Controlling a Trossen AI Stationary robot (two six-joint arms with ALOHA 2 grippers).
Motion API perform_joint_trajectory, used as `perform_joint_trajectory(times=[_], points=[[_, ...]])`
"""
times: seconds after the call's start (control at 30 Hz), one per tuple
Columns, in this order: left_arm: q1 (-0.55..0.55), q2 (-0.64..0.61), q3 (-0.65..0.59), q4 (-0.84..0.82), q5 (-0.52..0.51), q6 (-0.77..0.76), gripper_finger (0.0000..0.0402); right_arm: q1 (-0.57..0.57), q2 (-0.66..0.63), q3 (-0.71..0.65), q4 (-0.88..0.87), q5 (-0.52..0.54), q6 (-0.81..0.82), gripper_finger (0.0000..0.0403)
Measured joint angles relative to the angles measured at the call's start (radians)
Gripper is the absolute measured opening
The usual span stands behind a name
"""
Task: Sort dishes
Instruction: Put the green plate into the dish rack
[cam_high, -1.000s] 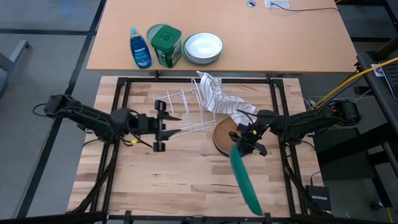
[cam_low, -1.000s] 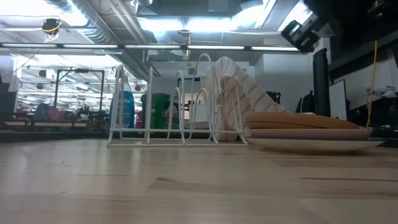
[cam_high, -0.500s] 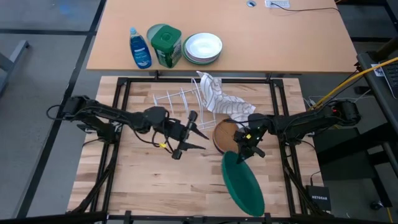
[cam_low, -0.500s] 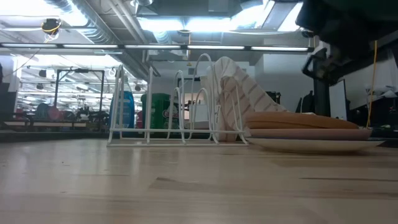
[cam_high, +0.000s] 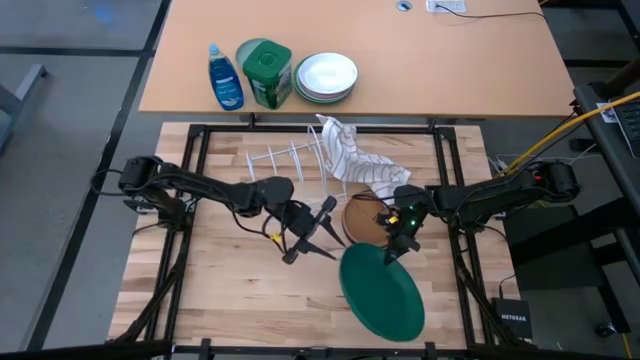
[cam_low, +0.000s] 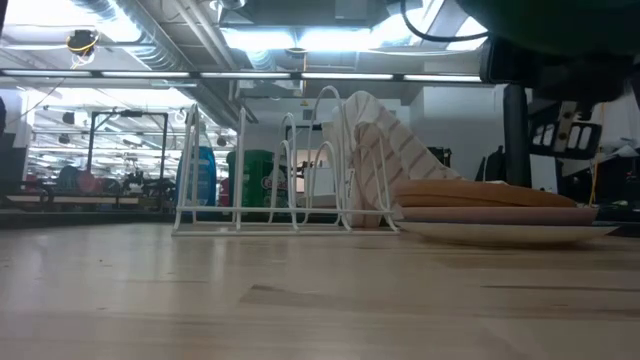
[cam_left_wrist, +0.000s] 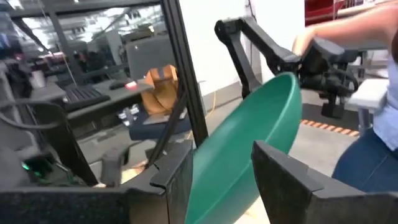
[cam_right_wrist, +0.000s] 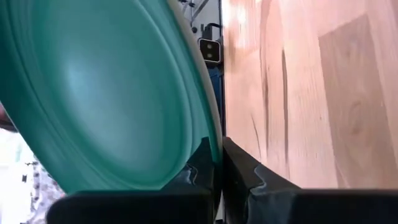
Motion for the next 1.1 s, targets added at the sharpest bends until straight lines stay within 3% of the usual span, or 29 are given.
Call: perform_joint_trajectory(times=[0.33, 1.1], points=[[-0.003, 0.012, 0.002, -0.024, 0.123, -0.001, 0.0155, 0.000, 0.000, 0.000, -0.001, -0.008, 0.088, 0.0010], [-0.055, 0.010, 0.002, -0.184, 0.217, 0.075, 0.0155, 0.000, 0.000, 0.000, -0.006, -0.025, 0.424, 0.0009]])
